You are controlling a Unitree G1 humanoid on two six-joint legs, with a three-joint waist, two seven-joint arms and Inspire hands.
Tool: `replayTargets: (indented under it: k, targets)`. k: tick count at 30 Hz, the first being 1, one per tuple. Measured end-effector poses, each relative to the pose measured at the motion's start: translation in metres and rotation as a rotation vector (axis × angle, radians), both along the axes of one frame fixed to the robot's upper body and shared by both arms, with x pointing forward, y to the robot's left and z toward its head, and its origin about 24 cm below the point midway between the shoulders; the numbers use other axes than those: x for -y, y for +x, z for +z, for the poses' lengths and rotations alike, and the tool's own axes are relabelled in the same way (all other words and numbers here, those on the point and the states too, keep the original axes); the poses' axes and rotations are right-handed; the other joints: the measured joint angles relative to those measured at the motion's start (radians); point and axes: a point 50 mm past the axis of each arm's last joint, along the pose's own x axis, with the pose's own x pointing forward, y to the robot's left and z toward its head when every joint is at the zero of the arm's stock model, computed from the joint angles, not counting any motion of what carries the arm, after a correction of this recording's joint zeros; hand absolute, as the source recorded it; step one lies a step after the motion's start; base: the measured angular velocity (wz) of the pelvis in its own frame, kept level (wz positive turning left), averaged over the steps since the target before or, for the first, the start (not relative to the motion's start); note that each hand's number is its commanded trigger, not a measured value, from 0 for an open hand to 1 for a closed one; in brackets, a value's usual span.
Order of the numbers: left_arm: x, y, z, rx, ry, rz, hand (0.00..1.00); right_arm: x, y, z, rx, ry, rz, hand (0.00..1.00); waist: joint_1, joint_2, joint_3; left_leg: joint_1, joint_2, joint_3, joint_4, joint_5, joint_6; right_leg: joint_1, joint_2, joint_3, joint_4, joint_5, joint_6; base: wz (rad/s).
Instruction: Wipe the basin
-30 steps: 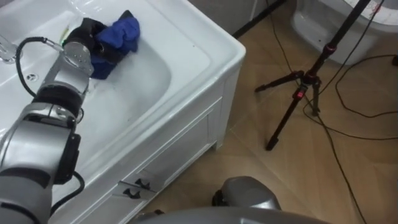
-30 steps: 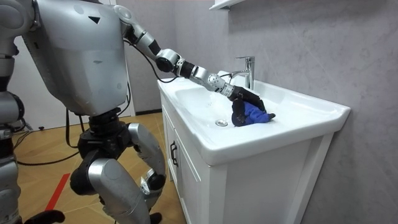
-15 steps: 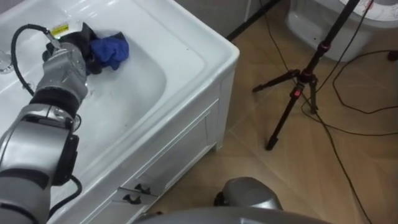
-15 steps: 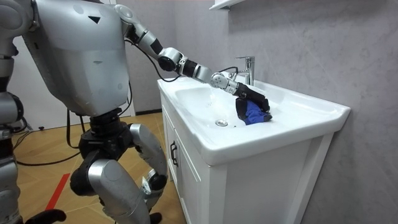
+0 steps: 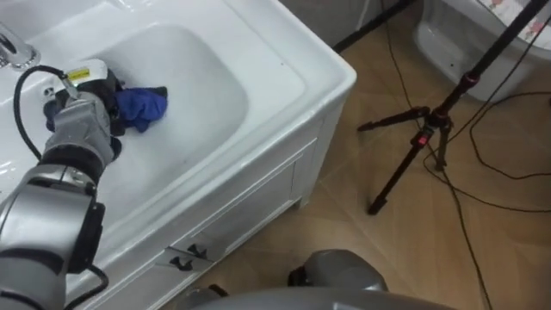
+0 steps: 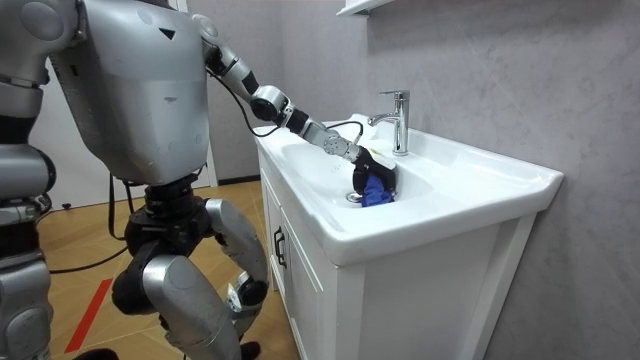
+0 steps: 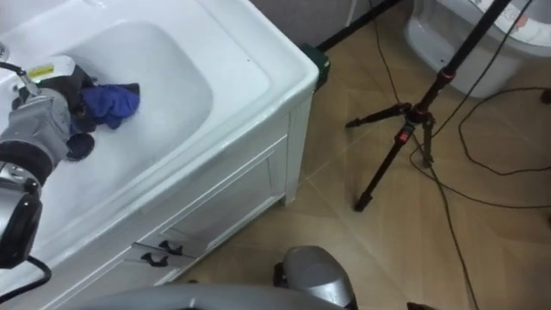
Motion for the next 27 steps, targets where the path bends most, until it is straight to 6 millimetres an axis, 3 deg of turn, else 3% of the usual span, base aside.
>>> replayTargets:
  k: [6, 11, 16, 22, 27]
  targets:
    - [-0.004, 0.0, 0.004, 0.028, 0.061, -0.026, 1.0, -0.004, 0.015, -0.001, 0.032, -0.001, 0.04, 0.0, 0.004, -0.022, -0.0005, -0.012, -0.014, -0.01, -0.034, -0.002, 0.003, -0.004, -0.001, -0.013, -0.032, 0.027, 0.011, 0.09]
    - [-0.004, 0.0, 0.005, 0.018, 0.169, -0.084, 1.0, -0.005, 0.023, 0.0, 0.042, -0.005, 0.062, 0.0, 0.023, -0.026, -0.001, -0.006, -0.035, -0.025, -0.086, -0.004, 0.006, -0.012, -0.001, -0.013, -0.069, 0.065, 0.019, -0.07]
    - [-0.008, -0.003, 0.006, 0.007, 0.268, -0.126, 1.0, -0.007, 0.022, -0.001, 0.032, 0.0, 0.064, 0.0, 0.029, -0.03, 0.0019, 0.004, -0.058, -0.035, -0.132, -0.01, 0.016, -0.017, 0.0, -0.018, -0.076, 0.068, 0.025, 0.02]
    - [-0.019, -0.01, 0.005, -0.038, 0.362, -0.152, 1.0, -0.008, 0.027, -0.001, 0.041, -0.021, 0.077, 0.0, 0.03, -0.022, 0.0013, 0.005, -0.065, -0.039, -0.161, -0.017, 0.022, -0.026, 0.003, -0.023, -0.086, 0.093, 0.026, -0.05]
    - [-0.028, -0.018, 0.003, -0.082, 0.424, -0.153, 1.0, -0.006, 0.028, 0.0, 0.049, -0.046, 0.07, 0.0, 0.029, 0.005, 0.0006, 0.003, -0.065, -0.038, -0.162, -0.018, 0.023, -0.025, 0.0, -0.03, -0.086, 0.1, 0.015, 0.01]
